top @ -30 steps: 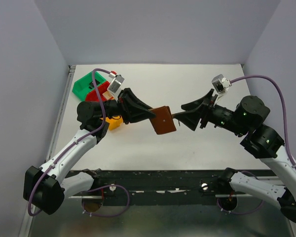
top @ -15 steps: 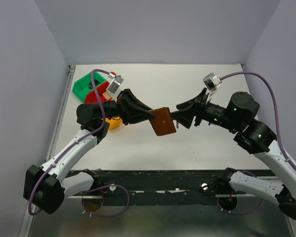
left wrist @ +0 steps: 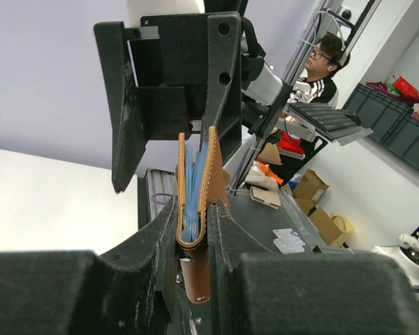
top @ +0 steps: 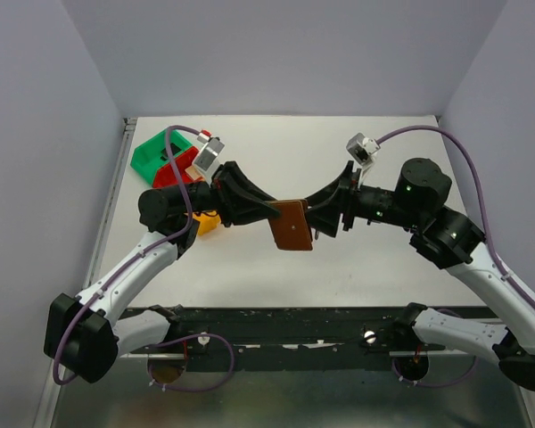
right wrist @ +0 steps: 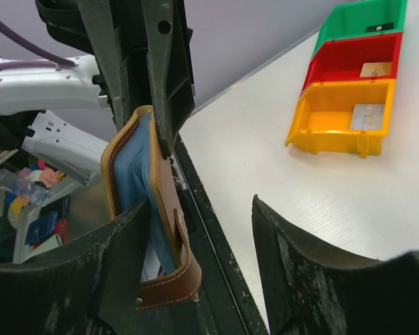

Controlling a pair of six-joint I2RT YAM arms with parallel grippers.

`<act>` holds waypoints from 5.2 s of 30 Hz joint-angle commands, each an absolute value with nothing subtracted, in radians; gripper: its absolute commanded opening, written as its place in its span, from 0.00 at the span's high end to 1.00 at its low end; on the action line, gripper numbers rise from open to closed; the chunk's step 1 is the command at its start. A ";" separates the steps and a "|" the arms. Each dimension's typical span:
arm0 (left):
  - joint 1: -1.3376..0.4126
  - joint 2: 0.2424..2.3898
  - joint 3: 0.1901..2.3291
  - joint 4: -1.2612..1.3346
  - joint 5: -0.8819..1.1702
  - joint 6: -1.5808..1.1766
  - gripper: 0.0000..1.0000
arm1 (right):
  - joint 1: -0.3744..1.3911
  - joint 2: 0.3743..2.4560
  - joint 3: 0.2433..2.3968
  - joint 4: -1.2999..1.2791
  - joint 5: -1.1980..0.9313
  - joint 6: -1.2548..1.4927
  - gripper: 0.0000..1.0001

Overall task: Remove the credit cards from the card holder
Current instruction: Open the card holder at the center of the board.

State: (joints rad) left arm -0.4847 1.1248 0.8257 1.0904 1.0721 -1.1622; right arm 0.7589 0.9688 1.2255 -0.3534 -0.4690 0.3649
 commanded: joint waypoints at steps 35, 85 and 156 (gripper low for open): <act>-0.578 0.994 0.635 0.647 0.558 -0.744 0.01 | 0.772 1.170 1.419 -0.885 0.147 0.347 1.00; -0.738 0.999 0.669 0.482 0.457 -0.509 0.63 | 0.785 1.072 1.295 -0.681 -0.075 0.411 1.00; -0.609 0.796 0.522 0.618 0.589 -0.623 0.79 | 0.776 1.002 1.197 -0.535 -0.186 0.387 1.00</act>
